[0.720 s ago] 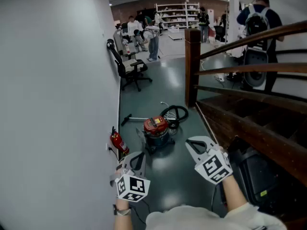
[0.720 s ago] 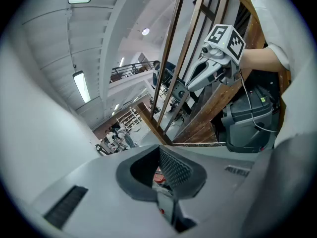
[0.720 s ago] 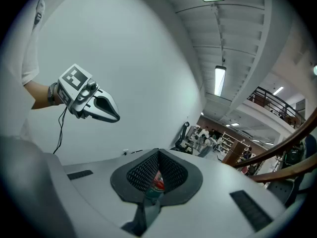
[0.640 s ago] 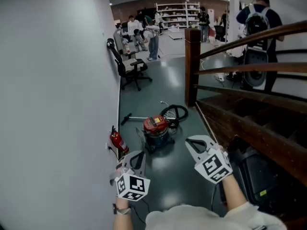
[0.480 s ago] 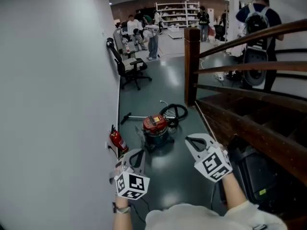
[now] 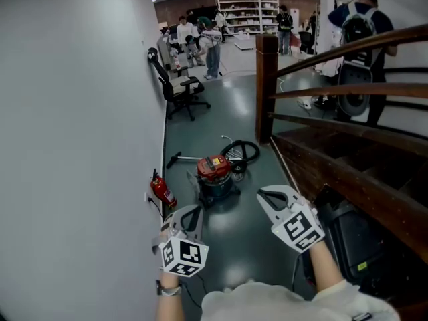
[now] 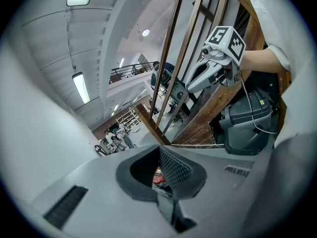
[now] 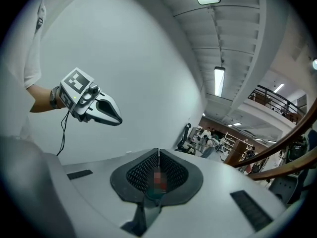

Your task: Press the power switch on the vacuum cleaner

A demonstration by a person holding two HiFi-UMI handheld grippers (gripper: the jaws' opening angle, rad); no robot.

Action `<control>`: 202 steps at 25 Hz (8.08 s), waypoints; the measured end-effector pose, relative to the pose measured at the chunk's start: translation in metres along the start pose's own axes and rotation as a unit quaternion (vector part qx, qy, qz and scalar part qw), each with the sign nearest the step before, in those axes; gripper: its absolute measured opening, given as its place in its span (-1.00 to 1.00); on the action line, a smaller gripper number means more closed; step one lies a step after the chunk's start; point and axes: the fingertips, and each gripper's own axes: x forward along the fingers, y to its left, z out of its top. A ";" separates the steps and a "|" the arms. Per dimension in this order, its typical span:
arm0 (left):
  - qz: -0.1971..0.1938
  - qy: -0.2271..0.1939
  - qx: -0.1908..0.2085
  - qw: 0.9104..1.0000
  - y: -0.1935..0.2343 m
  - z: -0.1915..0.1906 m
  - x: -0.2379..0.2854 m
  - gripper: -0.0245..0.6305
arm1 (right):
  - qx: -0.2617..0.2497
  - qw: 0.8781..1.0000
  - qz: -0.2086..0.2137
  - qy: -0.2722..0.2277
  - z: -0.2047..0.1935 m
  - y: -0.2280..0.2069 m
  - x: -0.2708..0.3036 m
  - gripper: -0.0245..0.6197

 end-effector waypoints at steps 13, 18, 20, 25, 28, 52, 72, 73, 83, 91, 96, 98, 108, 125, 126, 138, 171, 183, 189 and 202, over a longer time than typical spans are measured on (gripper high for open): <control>0.002 0.011 -0.006 1.000 -0.028 0.021 0.021 -0.93 | -0.005 1.000 -0.005 0.001 -0.029 -0.030 -0.023 -0.83; 0.004 0.017 -0.007 1.000 -0.038 0.026 0.026 -0.93 | -0.005 1.000 0.000 -0.006 -0.033 -0.037 -0.026 -0.83; 0.006 0.019 -0.009 1.000 -0.039 0.027 0.028 -0.93 | 0.009 1.000 0.001 -0.022 -0.029 -0.040 -0.028 -0.83; 0.005 0.018 -0.011 1.000 -0.041 0.029 0.038 -0.93 | 0.016 0.999 0.010 -0.033 -0.029 -0.046 -0.022 -0.83; 0.002 0.017 -0.010 1.000 -0.040 0.028 0.046 -0.93 | 0.028 0.999 0.020 -0.037 -0.034 -0.048 -0.016 -0.83; 0.004 0.009 -0.008 1.000 0.053 0.001 0.146 -0.93 | 0.050 0.997 0.036 -0.047 -0.038 -0.109 0.105 -0.83; -0.018 0.004 -0.014 1.000 0.138 -0.029 0.213 -0.93 | 0.059 0.997 0.041 -0.038 -0.013 -0.145 0.205 -0.83; -0.020 0.003 -0.013 1.000 0.142 -0.030 0.217 -0.93 | 0.065 0.996 0.043 -0.037 -0.012 -0.146 0.209 -0.83; -0.028 0.004 -0.011 1.000 0.178 -0.046 0.245 -0.93 | 0.053 0.997 0.051 -0.025 -0.006 -0.156 0.257 -0.83; -0.035 0.007 -0.015 0.999 0.203 -0.064 0.270 -0.93 | 0.053 0.997 0.046 -0.022 -0.006 -0.168 0.297 -0.83; -0.041 0.004 -0.013 0.999 0.219 -0.071 0.289 -0.93 | 0.045 0.997 0.059 -0.020 -0.005 -0.171 0.322 -0.83; -0.044 0.003 -0.012 0.999 0.226 -0.074 0.296 -0.93 | 0.046 0.996 0.069 -0.016 -0.005 -0.171 0.332 -0.83; -0.060 0.000 -0.009 0.998 0.251 -0.088 0.324 -0.93 | 0.049 0.997 0.060 -0.007 -0.001 -0.181 0.372 -0.83; -0.090 0.003 -0.011 0.996 0.248 -0.103 0.349 -0.93 | 0.070 0.997 0.028 0.015 -0.020 -0.196 0.389 -0.83; -0.090 0.004 -0.010 0.996 0.248 -0.104 0.350 -0.93 | 0.069 0.997 0.028 0.015 -0.020 -0.198 0.391 -0.83; -0.088 0.013 -0.014 0.996 0.257 -0.105 0.383 -0.93 | 0.055 0.998 0.032 0.022 -0.033 -0.224 0.419 -0.83; -0.064 0.044 -0.044 0.996 0.304 -0.139 0.559 -0.93 | 0.037 0.996 0.080 -0.012 -0.112 -0.326 0.571 -0.83; -0.074 0.057 -0.070 0.993 0.274 -0.177 0.594 -0.93 | 0.061 0.992 0.113 -0.010 -0.164 -0.299 0.610 -0.83; -0.077 0.066 -0.082 0.991 0.264 -0.196 0.617 -0.93 | 0.055 0.989 0.134 0.005 -0.193 -0.290 0.632 -0.83; -0.079 0.110 -0.140 0.981 0.229 -0.253 0.663 -0.93 | 0.085 0.983 0.158 0.038 -0.258 -0.270 0.662 -0.83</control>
